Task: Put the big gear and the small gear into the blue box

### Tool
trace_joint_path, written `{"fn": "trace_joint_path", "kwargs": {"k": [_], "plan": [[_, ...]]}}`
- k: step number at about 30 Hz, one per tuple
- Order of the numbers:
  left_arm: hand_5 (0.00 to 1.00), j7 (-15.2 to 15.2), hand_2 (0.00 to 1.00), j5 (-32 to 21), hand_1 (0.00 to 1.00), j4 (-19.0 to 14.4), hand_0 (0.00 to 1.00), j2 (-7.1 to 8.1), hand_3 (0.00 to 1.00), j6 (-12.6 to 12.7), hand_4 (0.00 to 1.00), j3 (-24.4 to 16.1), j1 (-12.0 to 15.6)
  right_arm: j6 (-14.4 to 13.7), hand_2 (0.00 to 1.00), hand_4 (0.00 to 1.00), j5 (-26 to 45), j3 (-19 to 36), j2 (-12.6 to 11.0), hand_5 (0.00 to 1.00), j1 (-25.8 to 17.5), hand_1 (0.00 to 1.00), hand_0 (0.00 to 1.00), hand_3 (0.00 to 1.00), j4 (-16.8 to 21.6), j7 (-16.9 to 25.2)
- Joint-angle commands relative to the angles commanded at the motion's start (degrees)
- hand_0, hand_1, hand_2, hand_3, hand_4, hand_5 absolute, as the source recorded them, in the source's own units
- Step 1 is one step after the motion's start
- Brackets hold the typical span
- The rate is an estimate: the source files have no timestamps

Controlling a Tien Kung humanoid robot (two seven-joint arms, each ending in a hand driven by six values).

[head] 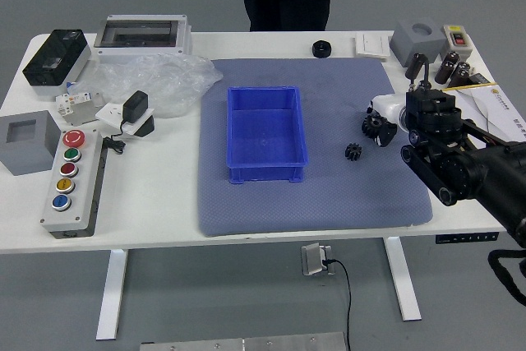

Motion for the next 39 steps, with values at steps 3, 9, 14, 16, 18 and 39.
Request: {"fn": "trace_joint_path", "kwargs": {"k": [3,9,14,16,18,39], "plan": [[0.119,0.0,0.829,-0.1,0.828,0.0,0.822,-0.03,0.820,0.0,0.540,0.1,0.0,-0.8,0.667,0.638,-0.4,0.1,0.2,0.076,0.0,0.590,0.599,0.722,-0.2,0.0],[0.119,0.0,0.829,-0.2,0.828,0.0,0.822,-0.03,0.820,0.0,0.540,0.0,0.0,-2.1,0.574,0.621,-1.0,0.2,0.4,0.091,-0.1,0.514,0.540,0.635,-0.6,0.1],[0.120,-0.2,0.829,-0.5,0.828,0.0,0.822,-0.09,0.820,0.0,0.539,0.4,-0.1,-2.6,0.537,0.616,-1.3,0.3,0.6,0.102,-0.2,0.473,0.526,0.606,-0.8,0.1],[0.120,-0.2,0.829,-0.6,0.828,0.0,0.822,-0.11,0.820,0.0,0.539,0.4,-0.1,-2.8,0.537,0.616,-1.4,0.3,0.6,0.102,-0.2,0.473,0.526,0.606,-1.0,0.0],[0.120,-0.2,0.829,-0.6,0.828,0.0,0.822,-0.11,0.820,0.0,0.539,0.4,-0.1,-3.1,0.537,0.616,-1.5,0.3,0.7,0.102,-0.3,0.473,0.526,0.606,-1.1,0.0],[0.119,-0.1,0.829,-0.2,0.828,0.0,0.822,0.16,0.819,0.0,0.539,0.1,0.0,-3.6,0.472,0.620,-2.3,4.0,-4.1,0.044,-0.8,0.421,0.539,0.515,5.1,-1.4]]}}
